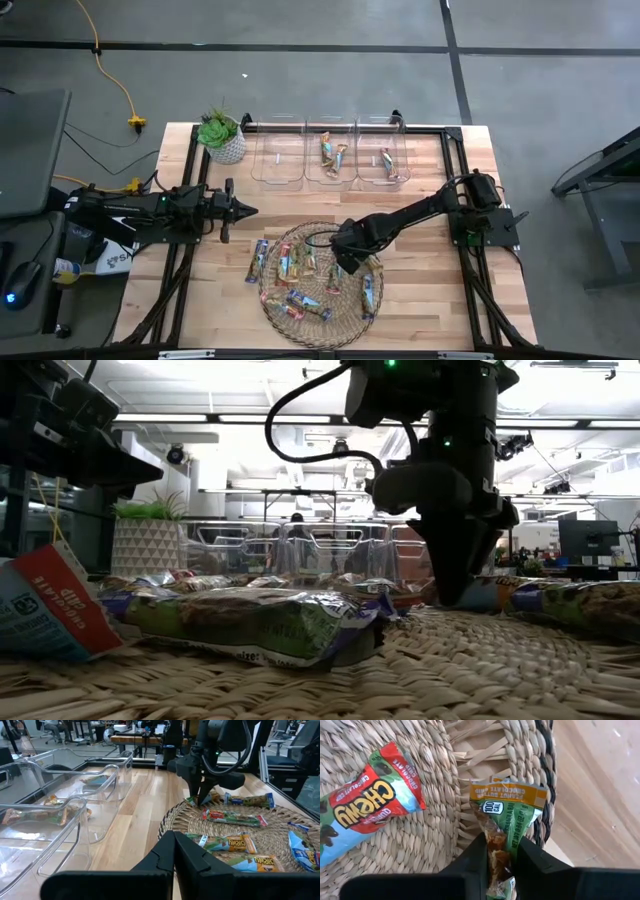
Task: Pick and place Granola Bars by type
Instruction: Put the yellow granola bar into the middle transparent bin
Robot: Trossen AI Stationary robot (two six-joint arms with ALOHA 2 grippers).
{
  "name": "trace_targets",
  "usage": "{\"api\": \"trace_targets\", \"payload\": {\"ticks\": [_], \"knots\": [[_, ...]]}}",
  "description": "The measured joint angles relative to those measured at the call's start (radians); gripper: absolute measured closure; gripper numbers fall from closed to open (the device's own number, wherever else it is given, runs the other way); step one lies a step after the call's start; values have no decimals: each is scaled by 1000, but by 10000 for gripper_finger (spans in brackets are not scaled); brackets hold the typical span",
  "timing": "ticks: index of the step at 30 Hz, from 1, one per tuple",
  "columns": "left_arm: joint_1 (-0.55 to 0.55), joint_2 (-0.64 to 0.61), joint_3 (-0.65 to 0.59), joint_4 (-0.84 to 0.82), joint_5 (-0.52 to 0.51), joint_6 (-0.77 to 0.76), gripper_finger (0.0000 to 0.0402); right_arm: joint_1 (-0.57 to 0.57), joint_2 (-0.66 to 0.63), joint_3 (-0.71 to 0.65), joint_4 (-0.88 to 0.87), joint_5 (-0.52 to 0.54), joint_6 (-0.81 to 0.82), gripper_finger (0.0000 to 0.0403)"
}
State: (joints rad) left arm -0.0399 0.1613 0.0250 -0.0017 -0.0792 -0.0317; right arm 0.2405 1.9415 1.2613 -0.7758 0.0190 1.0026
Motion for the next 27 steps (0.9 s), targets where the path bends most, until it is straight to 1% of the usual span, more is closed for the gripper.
{"api": "trace_targets", "payload": {"ticks": [4,10,15,22,27], "knots": [[0,0,0,0,0,0,400,2,-17,0,-3,-29,2,348],[0,0,0,0,0,0,400,0,-73,-2,-14,-22,3,359],[0,0,0,0,0,0,400,-7,-132,-1,-14,-15,2,359],[0,0,0,0,0,0,400,-7,-225,-1,22,15,-113,361],[0,0,0,0,0,0,400,-7,-289,-1,91,32,-167,361]]}}
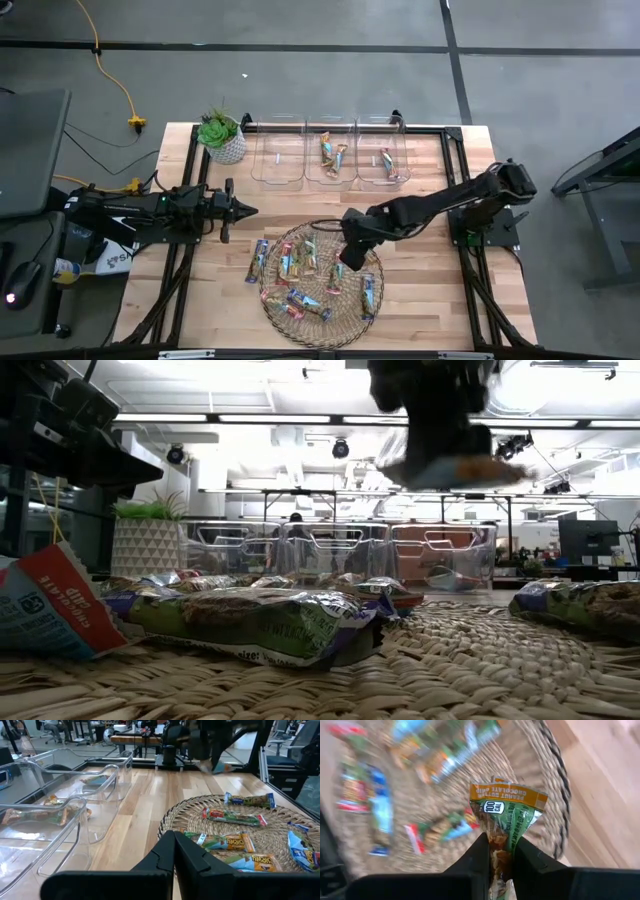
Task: Pick and place Granola Bars by type
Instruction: Put the yellow granola bar into the middle transparent bin
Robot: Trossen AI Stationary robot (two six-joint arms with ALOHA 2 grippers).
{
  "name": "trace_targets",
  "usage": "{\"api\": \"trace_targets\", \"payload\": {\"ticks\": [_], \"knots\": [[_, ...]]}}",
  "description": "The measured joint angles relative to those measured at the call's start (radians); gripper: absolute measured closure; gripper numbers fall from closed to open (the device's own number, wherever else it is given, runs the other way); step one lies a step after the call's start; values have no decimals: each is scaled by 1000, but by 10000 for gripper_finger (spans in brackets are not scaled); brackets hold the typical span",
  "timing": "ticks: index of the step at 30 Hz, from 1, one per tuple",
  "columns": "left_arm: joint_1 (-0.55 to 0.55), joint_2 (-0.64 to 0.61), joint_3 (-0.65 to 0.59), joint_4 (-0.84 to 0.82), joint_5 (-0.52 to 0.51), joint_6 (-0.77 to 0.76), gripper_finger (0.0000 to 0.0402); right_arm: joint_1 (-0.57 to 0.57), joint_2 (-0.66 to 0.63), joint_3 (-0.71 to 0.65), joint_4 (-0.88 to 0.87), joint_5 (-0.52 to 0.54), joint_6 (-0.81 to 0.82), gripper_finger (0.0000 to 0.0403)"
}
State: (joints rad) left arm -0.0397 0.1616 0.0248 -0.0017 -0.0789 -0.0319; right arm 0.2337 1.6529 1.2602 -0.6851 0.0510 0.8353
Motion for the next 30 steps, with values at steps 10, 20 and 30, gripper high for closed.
{"api": "trace_targets", "payload": {"ticks": [10,20,30], "knots": [[0,0,0,0,0,0,400,0,-132,0,220,3,-123,363],[0,0,0,0,0,0,400,0,-255,0,393,6,-226,365],[0,0,0,0,0,0,400,-4,-384,1,443,107,-350,363]]}}
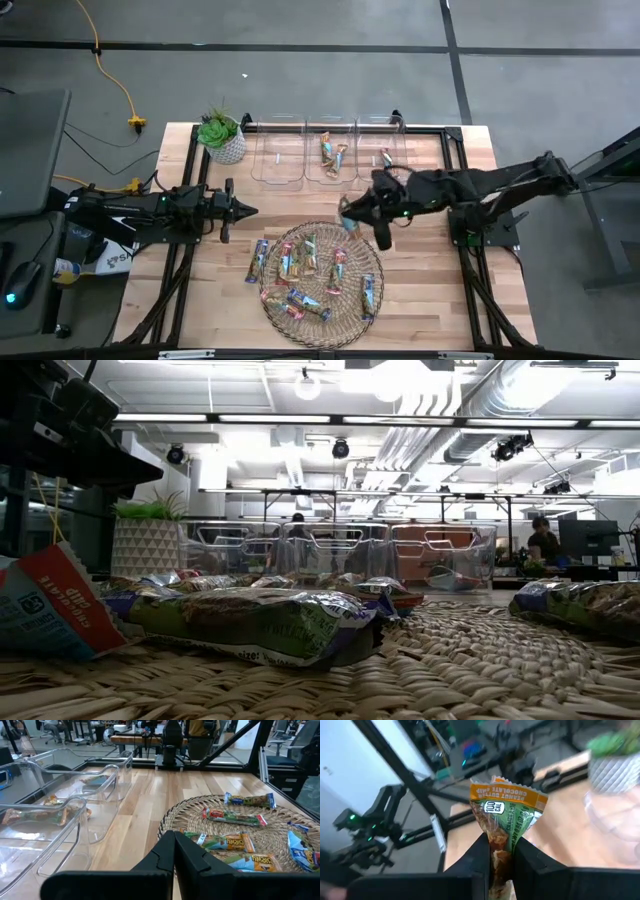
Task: Pick and place Granola Bars by type
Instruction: Put the yellow granola bar into the middle transparent bin
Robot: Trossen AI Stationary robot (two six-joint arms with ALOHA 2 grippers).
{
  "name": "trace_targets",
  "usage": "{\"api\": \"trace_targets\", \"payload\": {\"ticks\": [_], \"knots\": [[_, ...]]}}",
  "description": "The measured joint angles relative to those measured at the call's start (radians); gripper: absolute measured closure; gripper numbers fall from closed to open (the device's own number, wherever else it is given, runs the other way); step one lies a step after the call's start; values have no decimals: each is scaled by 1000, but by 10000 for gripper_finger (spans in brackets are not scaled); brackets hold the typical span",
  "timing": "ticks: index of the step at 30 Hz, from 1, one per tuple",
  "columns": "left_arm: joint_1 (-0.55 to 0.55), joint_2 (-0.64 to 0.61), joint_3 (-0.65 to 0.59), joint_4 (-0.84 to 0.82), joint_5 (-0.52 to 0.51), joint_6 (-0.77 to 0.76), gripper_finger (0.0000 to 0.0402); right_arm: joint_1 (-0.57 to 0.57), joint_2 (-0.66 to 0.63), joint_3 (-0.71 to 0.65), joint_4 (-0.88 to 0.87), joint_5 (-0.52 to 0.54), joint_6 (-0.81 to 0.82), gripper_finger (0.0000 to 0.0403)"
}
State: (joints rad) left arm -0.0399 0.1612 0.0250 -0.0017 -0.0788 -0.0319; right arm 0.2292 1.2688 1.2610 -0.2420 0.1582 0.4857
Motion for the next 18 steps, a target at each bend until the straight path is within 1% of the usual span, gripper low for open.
{"api": "trace_targets", "payload": {"ticks": [9,13,18], "knots": [[0,0,0,0,0,0,400,-36,-99,0,0,78,-86,365],[0,0,0,0,0,0,400,-68,-113,0,18,149,-137,365],[0,0,0,0,0,0,400,-133,-100,1,99,217,-184,367]]}}
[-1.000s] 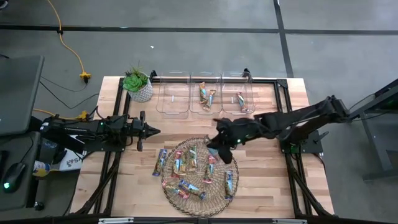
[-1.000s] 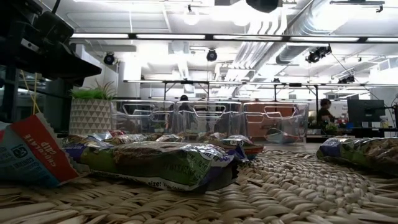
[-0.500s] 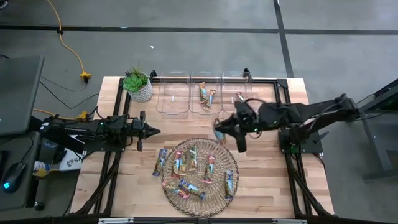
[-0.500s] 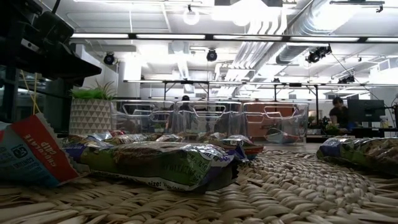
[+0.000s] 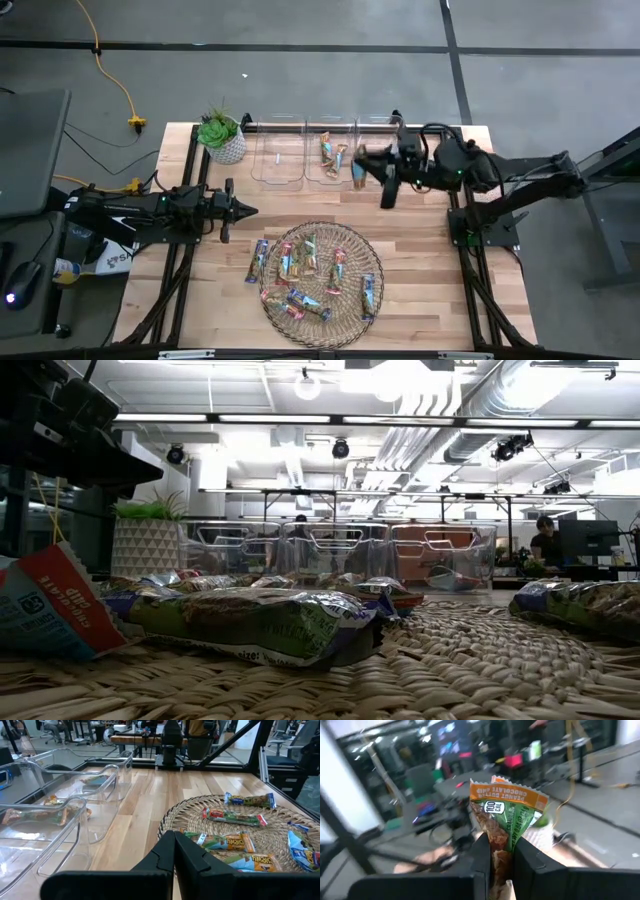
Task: Pick and place Granola Bars by type
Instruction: Put the yellow granola bar into the middle transparent bin
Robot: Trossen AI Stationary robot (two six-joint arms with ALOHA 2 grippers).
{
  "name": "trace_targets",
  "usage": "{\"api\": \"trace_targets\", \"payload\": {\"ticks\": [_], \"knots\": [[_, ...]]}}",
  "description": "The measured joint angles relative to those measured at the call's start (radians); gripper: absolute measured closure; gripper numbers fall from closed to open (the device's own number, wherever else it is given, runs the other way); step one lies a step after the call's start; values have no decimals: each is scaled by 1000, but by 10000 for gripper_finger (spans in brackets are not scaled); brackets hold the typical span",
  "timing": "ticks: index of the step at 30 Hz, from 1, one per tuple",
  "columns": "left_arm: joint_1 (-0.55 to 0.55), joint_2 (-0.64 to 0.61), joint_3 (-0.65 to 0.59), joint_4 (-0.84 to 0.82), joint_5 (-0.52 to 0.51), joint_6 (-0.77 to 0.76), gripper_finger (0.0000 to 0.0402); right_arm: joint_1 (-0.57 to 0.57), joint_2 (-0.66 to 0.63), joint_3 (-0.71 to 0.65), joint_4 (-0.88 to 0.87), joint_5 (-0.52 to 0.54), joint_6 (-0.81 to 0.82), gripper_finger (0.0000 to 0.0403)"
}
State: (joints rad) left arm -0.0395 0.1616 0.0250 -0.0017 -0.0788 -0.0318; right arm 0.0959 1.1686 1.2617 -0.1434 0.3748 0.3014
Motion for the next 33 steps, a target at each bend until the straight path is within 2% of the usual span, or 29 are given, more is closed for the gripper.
{"api": "trace_targets", "payload": {"ticks": [8,17,27,33], "knots": [[0,0,0,0,0,0,400,-150,94,0,114,-1,12,365],[0,0,0,0,0,0,400,-324,287,0,298,-153,78,365],[0,0,0,0,0,0,400,-482,441,0,334,-273,200,367],[0,0,0,0,0,0,400,-539,506,0,343,-282,262,367]]}}
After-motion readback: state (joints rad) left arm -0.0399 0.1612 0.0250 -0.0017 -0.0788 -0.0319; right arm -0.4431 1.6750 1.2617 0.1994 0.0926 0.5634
